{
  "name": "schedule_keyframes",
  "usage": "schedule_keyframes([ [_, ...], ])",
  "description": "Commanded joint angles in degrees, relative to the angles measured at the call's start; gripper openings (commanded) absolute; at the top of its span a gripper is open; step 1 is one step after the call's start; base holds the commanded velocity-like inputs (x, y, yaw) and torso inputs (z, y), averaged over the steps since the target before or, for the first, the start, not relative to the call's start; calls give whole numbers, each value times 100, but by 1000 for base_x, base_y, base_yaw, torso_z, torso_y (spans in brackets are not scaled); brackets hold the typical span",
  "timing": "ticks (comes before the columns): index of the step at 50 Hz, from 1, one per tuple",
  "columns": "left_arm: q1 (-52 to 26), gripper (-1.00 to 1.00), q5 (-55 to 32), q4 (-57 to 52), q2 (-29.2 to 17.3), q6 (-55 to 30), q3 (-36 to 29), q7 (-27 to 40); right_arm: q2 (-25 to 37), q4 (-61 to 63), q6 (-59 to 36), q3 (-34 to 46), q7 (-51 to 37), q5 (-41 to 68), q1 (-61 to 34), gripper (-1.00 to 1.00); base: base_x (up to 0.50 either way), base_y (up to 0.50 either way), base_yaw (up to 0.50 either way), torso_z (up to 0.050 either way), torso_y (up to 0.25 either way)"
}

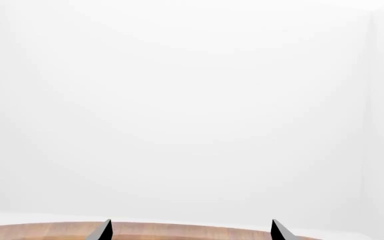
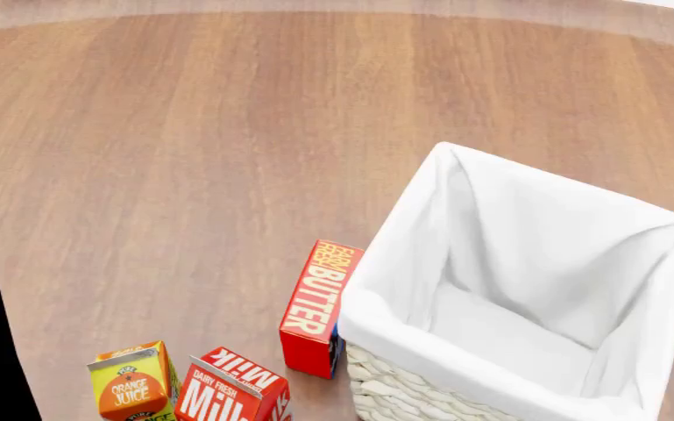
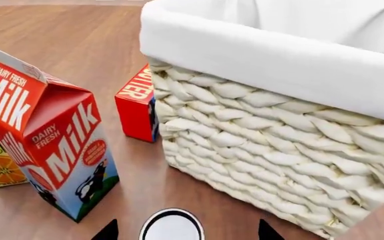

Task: Pick up the tomato sauce, and put it in the basket.

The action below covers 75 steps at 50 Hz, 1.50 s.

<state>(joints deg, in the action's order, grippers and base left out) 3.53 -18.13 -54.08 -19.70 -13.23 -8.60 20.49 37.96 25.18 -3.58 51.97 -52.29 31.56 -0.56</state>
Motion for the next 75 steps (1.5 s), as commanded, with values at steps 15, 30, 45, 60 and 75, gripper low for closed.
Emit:
schedule_keyframes([
  [15,-26,100,-60,59,-118,93,-44,122,-220,-528,112,103,437,131,-66,100,0,0,0,0,0],
  [30,-22,100,-64,91,-179,152,-91,176,-382,-1042,296,43,730,330,-103,100,0,0,0,0,0],
  [45,-49,100,-163,76,-253,160,-62,248,-693,-1522,-126,55,949,626,-554,100,0,0,0,0,0],
  [60,-51,100,-178,130,-295,241,-89,284,-827,-1876,-206,13,1113,737,-752,100,0,0,0,0,0],
  [75,-74,100,-232,141,-347,258,-97,332,-952,-2210,-200,23,1241,775,-792,100,0,0,0,0,0],
])
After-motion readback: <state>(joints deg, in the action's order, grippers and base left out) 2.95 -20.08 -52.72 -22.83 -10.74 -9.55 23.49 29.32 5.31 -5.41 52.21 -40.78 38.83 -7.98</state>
